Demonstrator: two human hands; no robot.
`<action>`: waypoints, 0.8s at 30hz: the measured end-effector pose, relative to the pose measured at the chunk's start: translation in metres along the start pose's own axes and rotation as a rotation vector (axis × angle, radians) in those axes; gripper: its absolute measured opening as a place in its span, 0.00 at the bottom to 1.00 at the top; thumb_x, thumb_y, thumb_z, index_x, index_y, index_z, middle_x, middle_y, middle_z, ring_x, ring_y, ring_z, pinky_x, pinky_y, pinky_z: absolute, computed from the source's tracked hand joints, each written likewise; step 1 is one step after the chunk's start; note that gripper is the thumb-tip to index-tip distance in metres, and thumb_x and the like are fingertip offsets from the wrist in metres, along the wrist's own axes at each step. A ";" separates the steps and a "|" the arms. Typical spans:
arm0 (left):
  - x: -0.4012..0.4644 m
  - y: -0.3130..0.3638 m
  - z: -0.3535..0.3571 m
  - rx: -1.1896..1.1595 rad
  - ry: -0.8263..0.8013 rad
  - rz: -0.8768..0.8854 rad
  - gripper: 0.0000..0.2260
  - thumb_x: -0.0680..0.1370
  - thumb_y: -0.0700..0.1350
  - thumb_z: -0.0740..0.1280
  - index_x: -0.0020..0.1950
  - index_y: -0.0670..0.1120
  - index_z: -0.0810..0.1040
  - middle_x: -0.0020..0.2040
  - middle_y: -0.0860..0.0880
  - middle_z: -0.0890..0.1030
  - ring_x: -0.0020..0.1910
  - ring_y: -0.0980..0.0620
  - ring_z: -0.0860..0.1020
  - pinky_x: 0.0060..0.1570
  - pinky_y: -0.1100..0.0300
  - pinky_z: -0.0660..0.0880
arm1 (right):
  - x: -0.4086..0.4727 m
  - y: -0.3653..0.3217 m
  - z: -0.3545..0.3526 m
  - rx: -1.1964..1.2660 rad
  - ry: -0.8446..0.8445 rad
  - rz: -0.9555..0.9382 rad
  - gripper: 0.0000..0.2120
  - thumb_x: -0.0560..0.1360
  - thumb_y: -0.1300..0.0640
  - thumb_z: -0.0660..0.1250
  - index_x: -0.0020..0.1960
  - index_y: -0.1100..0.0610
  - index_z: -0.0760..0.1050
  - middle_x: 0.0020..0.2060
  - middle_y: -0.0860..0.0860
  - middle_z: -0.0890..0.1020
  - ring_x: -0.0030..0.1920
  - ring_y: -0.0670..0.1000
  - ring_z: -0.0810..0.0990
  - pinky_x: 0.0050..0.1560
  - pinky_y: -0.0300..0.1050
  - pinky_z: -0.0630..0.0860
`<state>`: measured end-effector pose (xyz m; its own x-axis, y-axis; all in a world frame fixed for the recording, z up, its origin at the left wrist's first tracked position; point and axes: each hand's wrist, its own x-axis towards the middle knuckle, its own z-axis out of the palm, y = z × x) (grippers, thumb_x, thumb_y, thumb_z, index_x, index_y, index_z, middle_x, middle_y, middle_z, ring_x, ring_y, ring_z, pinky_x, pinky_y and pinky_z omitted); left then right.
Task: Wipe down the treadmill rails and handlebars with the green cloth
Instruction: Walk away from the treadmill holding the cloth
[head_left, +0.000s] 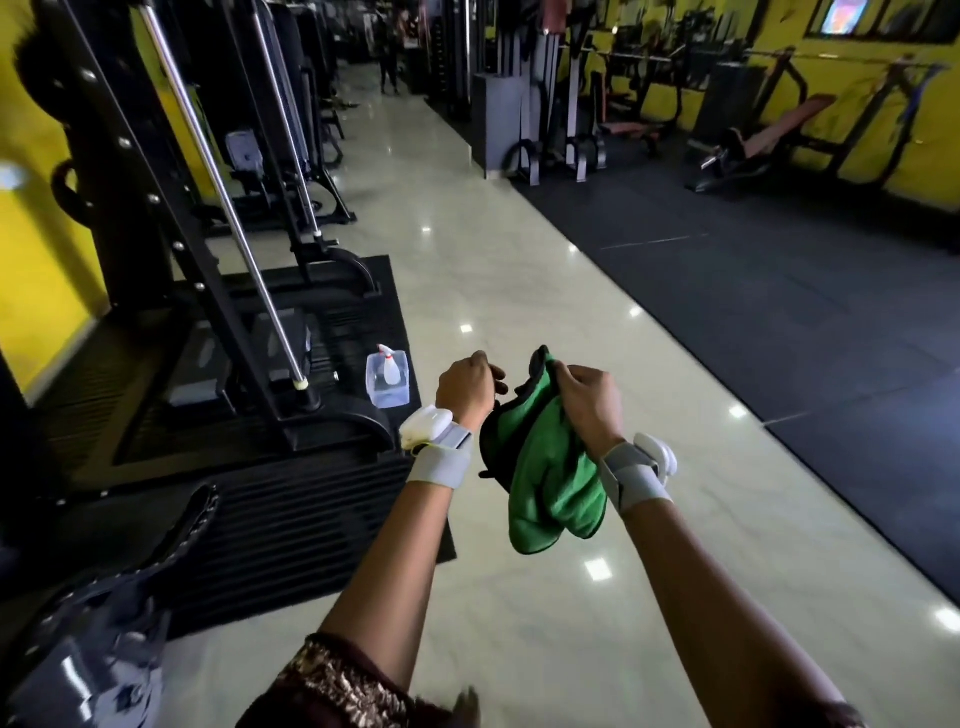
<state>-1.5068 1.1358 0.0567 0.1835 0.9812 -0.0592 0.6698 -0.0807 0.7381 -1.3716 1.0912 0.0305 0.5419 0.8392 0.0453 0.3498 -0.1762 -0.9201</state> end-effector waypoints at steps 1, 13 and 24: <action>0.019 0.004 0.003 -0.001 0.000 -0.004 0.18 0.84 0.43 0.50 0.61 0.37 0.76 0.60 0.38 0.78 0.61 0.40 0.76 0.59 0.54 0.71 | 0.019 -0.002 0.003 0.002 -0.014 -0.007 0.21 0.76 0.49 0.63 0.29 0.54 0.60 0.26 0.51 0.63 0.30 0.50 0.62 0.31 0.43 0.56; 0.275 0.059 0.026 -0.277 0.031 -0.110 0.20 0.80 0.39 0.50 0.46 0.38 0.81 0.40 0.45 0.86 0.50 0.39 0.82 0.56 0.50 0.77 | 0.277 -0.022 0.060 0.025 -0.087 -0.024 0.19 0.76 0.51 0.63 0.30 0.57 0.67 0.27 0.53 0.66 0.29 0.49 0.63 0.27 0.41 0.58; 0.513 0.069 0.076 0.000 0.179 -0.139 0.12 0.80 0.35 0.54 0.57 0.39 0.75 0.55 0.40 0.82 0.57 0.40 0.80 0.56 0.50 0.77 | 0.536 -0.006 0.125 0.007 -0.218 -0.066 0.18 0.76 0.51 0.63 0.31 0.57 0.65 0.30 0.55 0.63 0.34 0.50 0.61 0.33 0.43 0.58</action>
<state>-1.3117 1.6202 0.0264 -0.0409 0.9984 -0.0403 0.6798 0.0573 0.7312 -1.1787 1.6068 0.0120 0.3393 0.9405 0.0210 0.3732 -0.1141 -0.9207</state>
